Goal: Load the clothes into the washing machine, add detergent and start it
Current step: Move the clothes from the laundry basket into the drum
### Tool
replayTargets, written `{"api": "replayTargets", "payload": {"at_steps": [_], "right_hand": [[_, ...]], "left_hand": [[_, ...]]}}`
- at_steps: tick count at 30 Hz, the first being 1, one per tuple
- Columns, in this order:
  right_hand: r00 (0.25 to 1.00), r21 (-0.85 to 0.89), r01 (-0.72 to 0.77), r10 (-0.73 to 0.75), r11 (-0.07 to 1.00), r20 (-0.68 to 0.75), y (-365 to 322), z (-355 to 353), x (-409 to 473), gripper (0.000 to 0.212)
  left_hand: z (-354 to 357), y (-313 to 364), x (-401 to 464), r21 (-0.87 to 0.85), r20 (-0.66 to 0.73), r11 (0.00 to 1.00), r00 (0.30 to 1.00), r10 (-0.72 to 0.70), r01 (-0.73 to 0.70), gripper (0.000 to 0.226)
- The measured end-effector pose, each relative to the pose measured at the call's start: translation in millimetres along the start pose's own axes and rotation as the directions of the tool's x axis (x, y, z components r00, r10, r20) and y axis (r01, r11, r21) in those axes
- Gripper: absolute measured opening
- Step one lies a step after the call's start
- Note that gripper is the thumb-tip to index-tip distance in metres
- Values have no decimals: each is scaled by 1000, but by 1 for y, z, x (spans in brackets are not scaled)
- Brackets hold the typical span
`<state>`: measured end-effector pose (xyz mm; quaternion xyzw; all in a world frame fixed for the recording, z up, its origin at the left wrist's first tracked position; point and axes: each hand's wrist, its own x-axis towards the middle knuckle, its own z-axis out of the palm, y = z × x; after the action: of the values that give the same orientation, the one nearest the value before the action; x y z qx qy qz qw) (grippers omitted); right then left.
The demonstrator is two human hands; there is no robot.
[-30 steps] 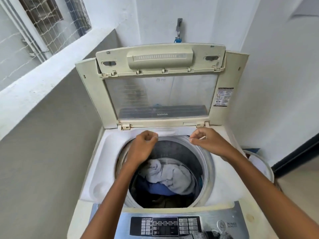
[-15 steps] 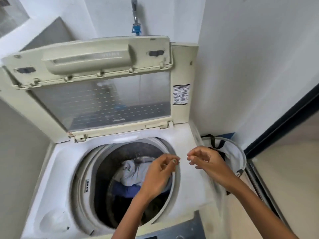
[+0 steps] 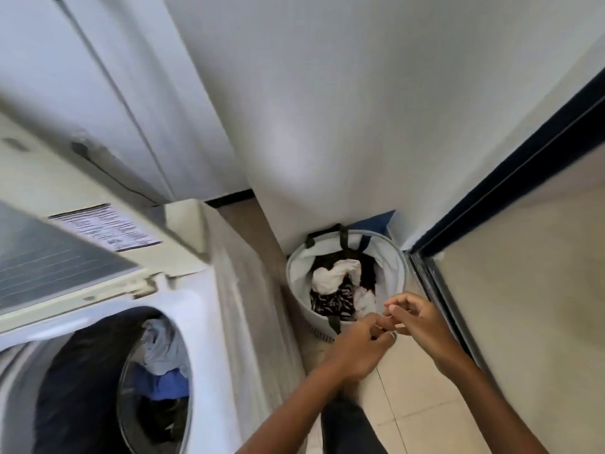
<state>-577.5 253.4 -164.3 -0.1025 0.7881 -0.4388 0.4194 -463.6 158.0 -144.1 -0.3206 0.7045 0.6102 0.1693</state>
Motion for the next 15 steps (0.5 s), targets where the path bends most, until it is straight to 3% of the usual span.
{"api": "replayTargets", "payload": {"at_steps": [4, 9, 15], "right_hand": [[992, -82, -122, 124, 989, 26, 31, -13, 73, 13], [977, -245, -183, 204, 952, 63, 86, 9, 183, 11], [950, -529, -202, 297, 824, 100, 177, 66, 326, 53]], "left_hand": [[18, -18, 77, -56, -23, 974, 975, -220, 218, 30], [11, -70, 155, -207, -93, 922, 932, -351, 326, 18], [-19, -157, 261, -312, -259, 874, 852, -455, 373, 23]]}}
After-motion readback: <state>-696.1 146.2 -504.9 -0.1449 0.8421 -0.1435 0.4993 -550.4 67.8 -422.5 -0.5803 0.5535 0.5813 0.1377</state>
